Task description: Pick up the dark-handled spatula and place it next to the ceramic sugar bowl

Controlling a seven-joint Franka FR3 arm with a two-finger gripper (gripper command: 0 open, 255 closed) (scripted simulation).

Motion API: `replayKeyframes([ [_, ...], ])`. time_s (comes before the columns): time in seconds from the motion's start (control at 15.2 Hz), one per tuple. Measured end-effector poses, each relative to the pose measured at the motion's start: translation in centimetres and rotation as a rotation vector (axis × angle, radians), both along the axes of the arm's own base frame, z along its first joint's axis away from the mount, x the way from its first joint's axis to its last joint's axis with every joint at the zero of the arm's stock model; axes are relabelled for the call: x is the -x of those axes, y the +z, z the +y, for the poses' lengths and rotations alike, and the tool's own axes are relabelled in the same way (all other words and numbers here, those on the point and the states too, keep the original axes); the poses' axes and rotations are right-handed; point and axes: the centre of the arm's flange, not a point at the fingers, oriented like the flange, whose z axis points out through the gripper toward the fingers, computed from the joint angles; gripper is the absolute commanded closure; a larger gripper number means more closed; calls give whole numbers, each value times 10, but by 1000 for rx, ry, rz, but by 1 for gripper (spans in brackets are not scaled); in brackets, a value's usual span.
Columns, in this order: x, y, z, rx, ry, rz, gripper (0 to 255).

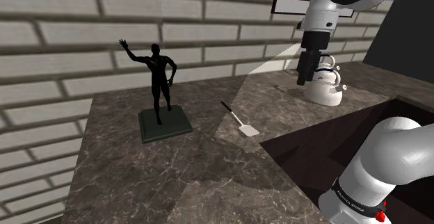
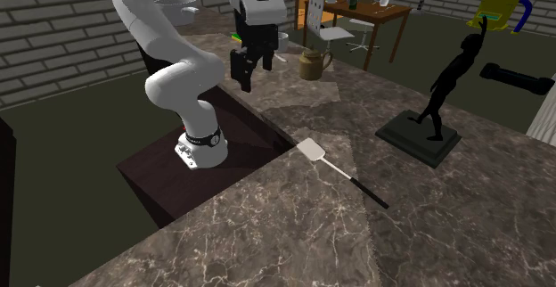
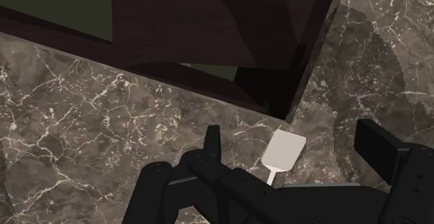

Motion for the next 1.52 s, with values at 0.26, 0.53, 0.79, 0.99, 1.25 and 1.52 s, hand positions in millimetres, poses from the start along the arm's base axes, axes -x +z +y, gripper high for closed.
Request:
replayKeyframes([
  [0.26, -13, -19, 14, 13, -35, -14, 0],
  [0.53, -43, -50, 34, 37, -103, -44, 0],
  [0.79, -73, -84, 51, 63, -174, -75, 0],
  [0.99, -97, -110, 62, 81, -226, -98, 0],
  [1.25, -134, -143, 78, 106, -296, -131, 0],
  [1.52, -171, -174, 83, 131, -367, -163, 0],
])
